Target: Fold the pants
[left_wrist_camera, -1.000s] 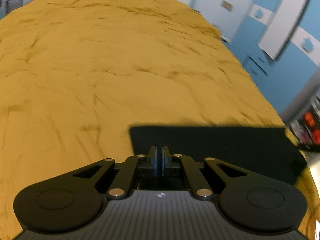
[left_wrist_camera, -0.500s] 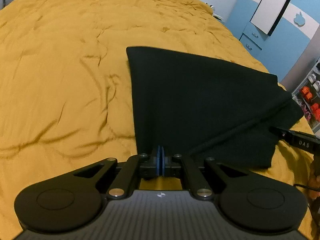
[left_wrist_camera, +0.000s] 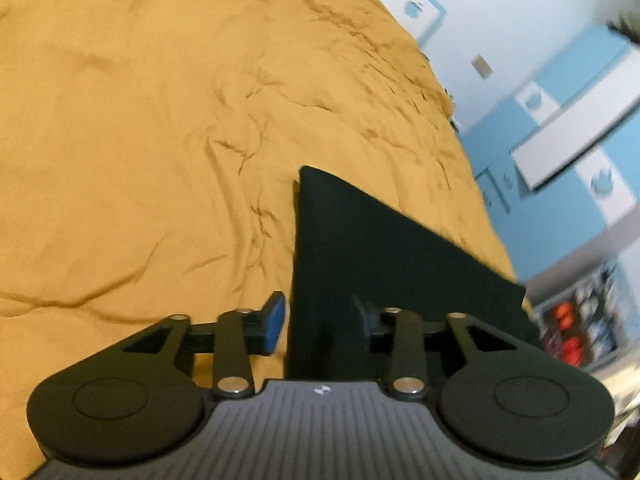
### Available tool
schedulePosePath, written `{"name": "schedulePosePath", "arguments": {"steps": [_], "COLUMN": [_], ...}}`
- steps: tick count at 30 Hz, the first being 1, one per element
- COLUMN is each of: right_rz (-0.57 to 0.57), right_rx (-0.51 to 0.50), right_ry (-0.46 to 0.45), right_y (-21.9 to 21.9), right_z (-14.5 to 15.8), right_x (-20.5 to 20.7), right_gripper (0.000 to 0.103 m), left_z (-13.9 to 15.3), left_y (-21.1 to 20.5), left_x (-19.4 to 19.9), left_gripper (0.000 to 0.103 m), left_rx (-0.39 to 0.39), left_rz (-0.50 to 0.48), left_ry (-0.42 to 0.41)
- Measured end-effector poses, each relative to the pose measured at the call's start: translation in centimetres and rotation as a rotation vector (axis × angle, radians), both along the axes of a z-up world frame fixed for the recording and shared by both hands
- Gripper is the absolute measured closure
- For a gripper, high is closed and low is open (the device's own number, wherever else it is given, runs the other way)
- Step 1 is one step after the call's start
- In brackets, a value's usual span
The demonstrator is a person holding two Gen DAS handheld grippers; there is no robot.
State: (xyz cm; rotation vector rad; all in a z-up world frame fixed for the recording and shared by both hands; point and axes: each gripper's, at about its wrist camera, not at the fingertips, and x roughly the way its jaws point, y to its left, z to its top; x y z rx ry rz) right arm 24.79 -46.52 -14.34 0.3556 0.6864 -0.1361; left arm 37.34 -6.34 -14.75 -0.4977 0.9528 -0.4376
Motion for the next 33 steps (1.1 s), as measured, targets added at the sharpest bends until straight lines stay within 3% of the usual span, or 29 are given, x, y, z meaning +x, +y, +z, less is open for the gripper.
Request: {"name": "schedulePosePath", "arguments": {"steps": [4, 9, 11, 12, 17, 24, 33], "right_rz": [-0.019, -0.030, -0.030, -0.030, -0.030, -0.041, -0.069], "right_rx": [0.025, 0.051, 0.050, 0.050, 0.053, 0.027, -0.024], "right_ry": [-0.003, 0.000, 0.004, 0.004, 0.010, 0.014, 0.049], "right_y": [-0.6, -1.3, -1.3, -1.2, -1.5, -3.1, -8.0], "right_z": [-0.3, -1.1, -1.3, -1.4, -1.1, 0.4, 3.9], "right_x": [0.2, 1.0, 1.4, 1.4, 1.5, 0.9, 0.3], "right_gripper": [0.084, 0.083, 0.083, 0.083, 0.083, 0.083, 0.083], "left_z": [-2.9, -4.3, -4.2, -4.0, -2.6, 2.3, 10.9], "left_y": [0.1, 0.1, -0.2, -0.2, -1.8, -3.1, -11.5], "left_x": [2.1, 2.3, 2.4, 2.2, 2.2, 1.4, -0.1], "left_gripper": [0.054, 0.052, 0.064, 0.077, 0.092, 0.095, 0.096], "left_rx": [-0.055, -0.129, -0.132, -0.136, -0.082, -0.097, -0.052], "left_rz": [0.027, 0.047, 0.043, 0.034, 0.011, 0.011, -0.034], "left_ry": [0.069, 0.073, 0.068, 0.065, 0.034, -0.039, -0.075]}}
